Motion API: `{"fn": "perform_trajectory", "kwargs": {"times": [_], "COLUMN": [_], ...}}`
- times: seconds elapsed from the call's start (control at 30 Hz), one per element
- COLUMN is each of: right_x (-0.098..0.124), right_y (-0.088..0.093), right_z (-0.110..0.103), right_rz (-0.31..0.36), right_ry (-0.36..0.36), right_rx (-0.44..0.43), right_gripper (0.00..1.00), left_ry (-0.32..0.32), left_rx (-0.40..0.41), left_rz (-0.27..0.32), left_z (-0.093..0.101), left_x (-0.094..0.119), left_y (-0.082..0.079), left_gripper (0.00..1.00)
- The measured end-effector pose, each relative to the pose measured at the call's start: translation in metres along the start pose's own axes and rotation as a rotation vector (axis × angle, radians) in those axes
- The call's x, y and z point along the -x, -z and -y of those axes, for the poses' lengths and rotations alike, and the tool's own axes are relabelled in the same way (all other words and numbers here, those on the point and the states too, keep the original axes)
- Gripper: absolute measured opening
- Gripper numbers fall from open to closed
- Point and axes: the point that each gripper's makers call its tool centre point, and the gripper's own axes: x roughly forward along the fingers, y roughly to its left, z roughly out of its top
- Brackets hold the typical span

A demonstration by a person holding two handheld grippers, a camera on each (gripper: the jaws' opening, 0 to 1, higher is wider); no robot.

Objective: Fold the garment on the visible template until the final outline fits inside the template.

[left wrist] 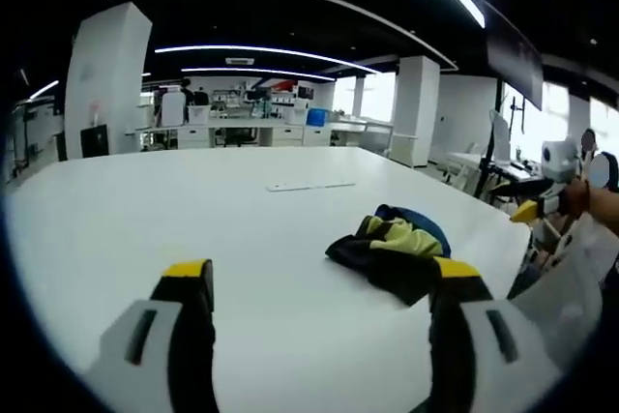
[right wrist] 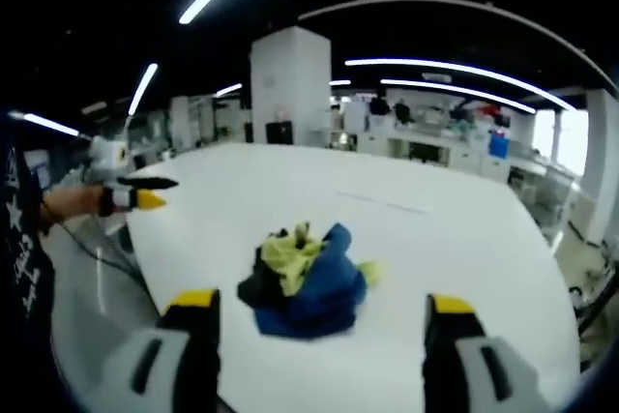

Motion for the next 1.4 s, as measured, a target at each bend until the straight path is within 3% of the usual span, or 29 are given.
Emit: {"fn": "perform_trajectory", "kwargs": {"times": [0.17, 0.5, 0.9, 1.03, 1.13, 1.23, 1.3, 1.4], "right_x": [-0.006, -0.036, -0.084, -0.099, -0.113, -0.125, -0.133, -0.146], "right_y": [-0.007, -0.023, -0.036, -0.039, -0.041, -0.038, -0.037, -0.035], "right_z": [0.004, 0.001, -0.005, -0.003, -0.003, -0.002, 0.000, 0.002], "right_rz": [0.016, 0.037, -0.002, -0.012, -0.023, -0.053, -0.067, -0.086], "right_ry": [-0.016, -0.062, -0.139, -0.152, -0.165, -0.165, -0.164, -0.161], "right_rx": [-0.002, -0.040, 0.019, 0.015, -0.003, -0.030, -0.020, -0.026], "right_gripper": [0.82, 0.64, 0.58, 0.55, 0.52, 0.47, 0.43, 0.39], "left_ry": [0.025, 0.087, 0.140, 0.160, 0.169, 0.178, 0.183, 0.191], "left_rx": [-0.009, -0.002, -0.041, 0.015, 0.042, 0.132, 0.145, 0.091], "left_rz": [-0.011, -0.040, -0.082, -0.071, -0.094, -0.136, -0.145, -0.179], "left_z": [0.005, 0.011, 0.019, 0.022, 0.018, 0.019, 0.017, 0.020], "left_x": [-0.010, -0.038, -0.073, -0.087, -0.097, -0.105, -0.114, -0.127], "left_y": [-0.001, 0.005, 0.002, 0.002, 0.011, 0.021, 0.027, 0.036], "left_gripper": [0.85, 0.73, 0.64, 0.58, 0.53, 0.53, 0.52, 0.52]}}
